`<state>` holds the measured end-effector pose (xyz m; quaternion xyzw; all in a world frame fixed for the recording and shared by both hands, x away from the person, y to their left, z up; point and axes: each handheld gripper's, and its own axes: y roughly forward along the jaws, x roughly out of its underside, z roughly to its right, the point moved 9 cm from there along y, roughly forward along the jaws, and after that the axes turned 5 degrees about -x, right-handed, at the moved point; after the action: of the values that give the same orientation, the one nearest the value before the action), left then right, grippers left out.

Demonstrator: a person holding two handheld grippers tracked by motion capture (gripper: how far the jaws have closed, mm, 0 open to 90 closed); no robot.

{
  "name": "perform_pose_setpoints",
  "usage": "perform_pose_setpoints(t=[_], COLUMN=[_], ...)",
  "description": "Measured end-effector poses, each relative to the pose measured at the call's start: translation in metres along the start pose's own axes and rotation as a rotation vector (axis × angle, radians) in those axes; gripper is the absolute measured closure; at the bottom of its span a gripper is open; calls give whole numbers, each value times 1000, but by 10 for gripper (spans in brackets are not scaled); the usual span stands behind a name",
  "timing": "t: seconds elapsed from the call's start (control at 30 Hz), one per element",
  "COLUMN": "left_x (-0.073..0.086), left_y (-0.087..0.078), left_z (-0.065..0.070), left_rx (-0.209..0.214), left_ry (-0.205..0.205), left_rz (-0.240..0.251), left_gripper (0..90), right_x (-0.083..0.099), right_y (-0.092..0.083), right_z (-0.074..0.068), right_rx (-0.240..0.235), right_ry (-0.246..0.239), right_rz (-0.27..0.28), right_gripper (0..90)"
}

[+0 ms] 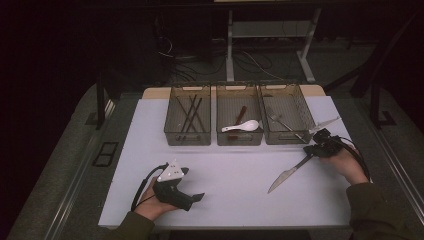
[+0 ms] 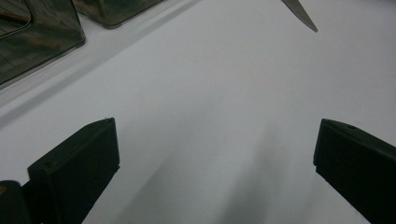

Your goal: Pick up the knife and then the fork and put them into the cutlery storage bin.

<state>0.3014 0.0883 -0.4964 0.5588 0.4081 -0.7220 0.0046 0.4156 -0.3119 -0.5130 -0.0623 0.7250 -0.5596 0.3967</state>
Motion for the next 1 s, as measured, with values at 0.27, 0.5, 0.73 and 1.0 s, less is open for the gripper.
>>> perform_pose_setpoints(t=[0.27,0.5,0.73,1.0], left_x=[0,0,0,0], left_y=[0,0,-1,-1], left_z=[0,0,0,0], left_rx=[0,0,1,1], left_ry=[-3,-4,-2,-1], left_rz=[2,3,1,0], left_gripper=[0,0,0,0], right_x=[8,17,26,36], right_y=[-5,-10,-15,-21], right_z=[-3,-11,-20,-30], right_rx=[-11,-21,-32,-53], right_ry=[2,-8,-19,-27], right_rz=[-21,-47,-69,-93], right_gripper=[892,892,892,892])
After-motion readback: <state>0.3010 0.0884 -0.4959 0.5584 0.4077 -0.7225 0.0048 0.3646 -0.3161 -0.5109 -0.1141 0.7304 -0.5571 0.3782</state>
